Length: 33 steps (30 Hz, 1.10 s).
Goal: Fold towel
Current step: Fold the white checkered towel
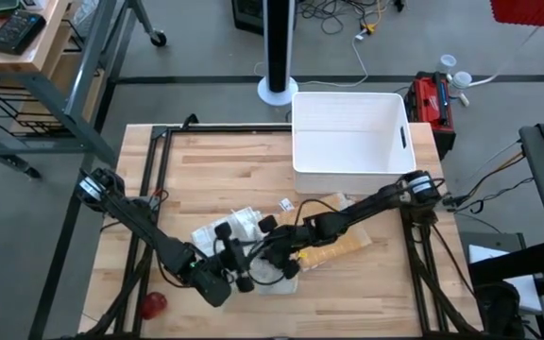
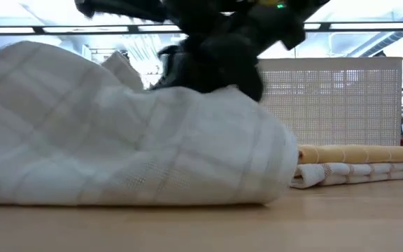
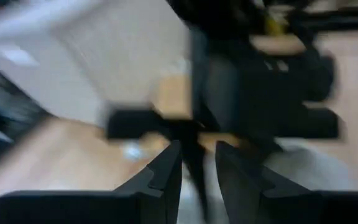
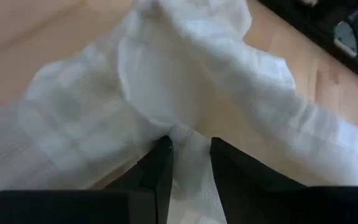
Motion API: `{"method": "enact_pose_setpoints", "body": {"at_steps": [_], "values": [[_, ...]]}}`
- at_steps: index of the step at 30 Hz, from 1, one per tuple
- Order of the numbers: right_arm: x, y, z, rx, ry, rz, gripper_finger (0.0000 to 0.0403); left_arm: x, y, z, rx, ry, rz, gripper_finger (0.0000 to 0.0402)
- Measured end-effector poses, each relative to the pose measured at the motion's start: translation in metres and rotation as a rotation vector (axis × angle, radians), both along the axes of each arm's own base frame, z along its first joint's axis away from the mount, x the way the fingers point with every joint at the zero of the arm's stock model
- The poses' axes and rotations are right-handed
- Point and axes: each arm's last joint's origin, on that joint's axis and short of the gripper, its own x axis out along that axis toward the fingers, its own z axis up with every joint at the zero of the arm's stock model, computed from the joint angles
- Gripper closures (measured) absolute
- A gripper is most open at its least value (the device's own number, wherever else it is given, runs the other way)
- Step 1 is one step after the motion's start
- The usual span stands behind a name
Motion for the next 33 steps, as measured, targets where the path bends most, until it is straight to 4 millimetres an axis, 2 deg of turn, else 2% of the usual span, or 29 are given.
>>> {"method": "enact_pose_setpoints", "body": {"at_steps": [3, 6, 9, 13, 16, 18, 23, 25, 28, 30, 33], "values": [[0.014, 0.004, -0.005, 0.021, -0.019, -0.045, 0.0311, 0.003, 0.001, 0.012, 0.093, -0.055, 0.072, 0.0312], [0.021, 0.009, -0.011, 0.051, -0.008, -0.084, 0.0347, 0.005, 0.001, 0.025, 0.138, -0.117, 0.150, 0.0307], [0.021, 0.020, -0.015, 0.044, 0.004, -0.063, 0.0392, 0.006, 0.002, 0.029, 0.158, -0.133, 0.177, 0.0304], [0.009, 0.037, -0.004, 0.073, 0.013, -0.039, 0.0399, 0.004, 0.002, 0.027, 0.169, -0.121, 0.174, 0.0305], [-0.006, 0.049, 0.021, 0.058, -0.019, -0.024, 0.0401, 0.001, -0.002, 0.029, 0.183, -0.114, 0.156, 0.0313], [-0.018, 0.056, 0.045, 0.012, -0.067, -0.035, 0.0401, -0.001, -0.003, 0.042, 0.235, -0.109, 0.153, 0.0320], [-0.056, 0.055, 0.109, -0.047, -0.148, -0.087, 0.0402, -0.006, -0.001, 0.107, 0.432, -0.103, 0.262, 0.0325], [-0.072, 0.049, 0.134, -0.030, -0.185, -0.089, 0.0402, -0.007, 0.001, 0.130, 0.445, -0.100, 0.267, 0.0322], [-0.096, 0.038, 0.163, -0.024, -0.208, -0.091, 0.0402, -0.010, 0.004, 0.158, 0.337, -0.173, 0.228, 0.0316], [-0.112, 0.034, 0.174, -0.024, -0.193, -0.080, 0.0402, -0.011, 0.003, 0.163, 0.251, -0.210, 0.150, 0.0312], [-0.134, 0.034, 0.179, -0.016, -0.125, -0.064, 0.0403, -0.007, -0.001, 0.144, 0.217, -0.149, 0.003, 0.0307]]}}
